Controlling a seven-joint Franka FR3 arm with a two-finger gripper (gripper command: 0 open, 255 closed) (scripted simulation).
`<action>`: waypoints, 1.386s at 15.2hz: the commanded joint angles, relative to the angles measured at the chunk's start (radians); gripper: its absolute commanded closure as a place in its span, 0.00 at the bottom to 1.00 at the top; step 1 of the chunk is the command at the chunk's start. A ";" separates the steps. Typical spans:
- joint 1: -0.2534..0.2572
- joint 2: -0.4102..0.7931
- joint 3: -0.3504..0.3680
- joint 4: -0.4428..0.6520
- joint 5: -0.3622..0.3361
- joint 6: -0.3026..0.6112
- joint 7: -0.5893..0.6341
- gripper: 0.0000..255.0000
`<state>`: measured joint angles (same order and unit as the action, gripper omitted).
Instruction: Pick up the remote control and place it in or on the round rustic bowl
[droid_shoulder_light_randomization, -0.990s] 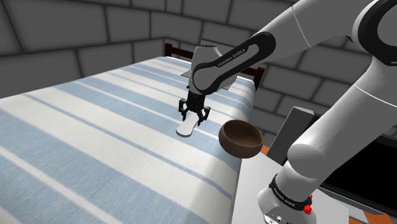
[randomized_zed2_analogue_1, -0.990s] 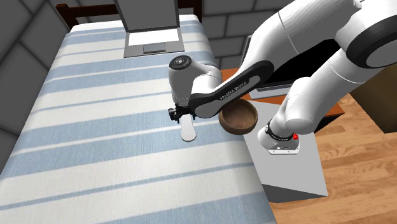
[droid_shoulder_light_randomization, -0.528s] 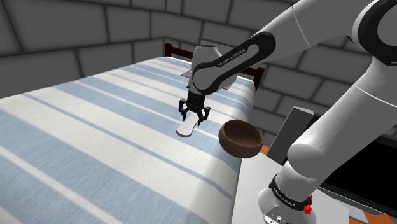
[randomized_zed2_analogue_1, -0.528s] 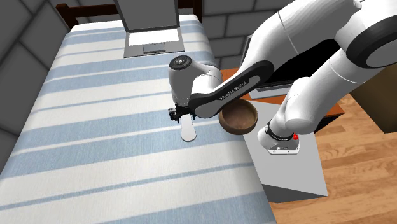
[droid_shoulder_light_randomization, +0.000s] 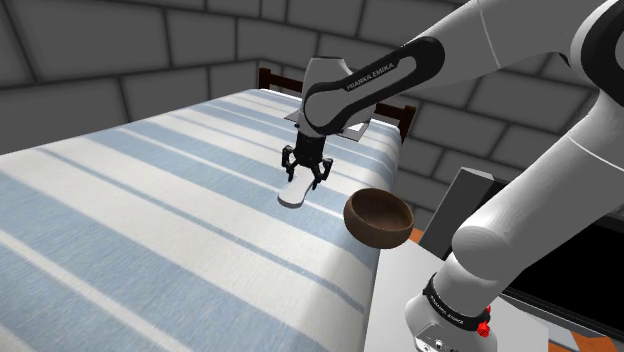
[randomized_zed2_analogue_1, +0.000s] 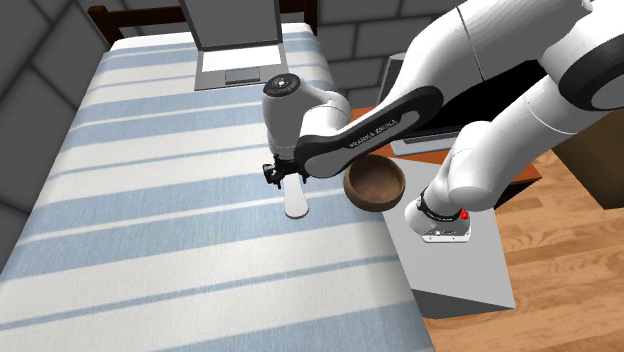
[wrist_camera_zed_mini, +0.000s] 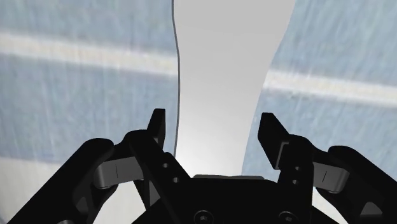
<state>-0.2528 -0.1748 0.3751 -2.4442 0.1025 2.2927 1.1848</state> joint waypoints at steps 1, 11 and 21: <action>0.001 -0.020 -0.003 0.013 0.006 -0.033 -0.005 1.00; 0.003 -0.090 -0.019 0.091 0.020 -0.178 -0.018 1.00; 0.002 -0.135 -0.033 0.188 0.024 -0.319 -0.023 1.00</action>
<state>-0.2507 -0.3066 0.3425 -2.2699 0.1262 1.9907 1.1612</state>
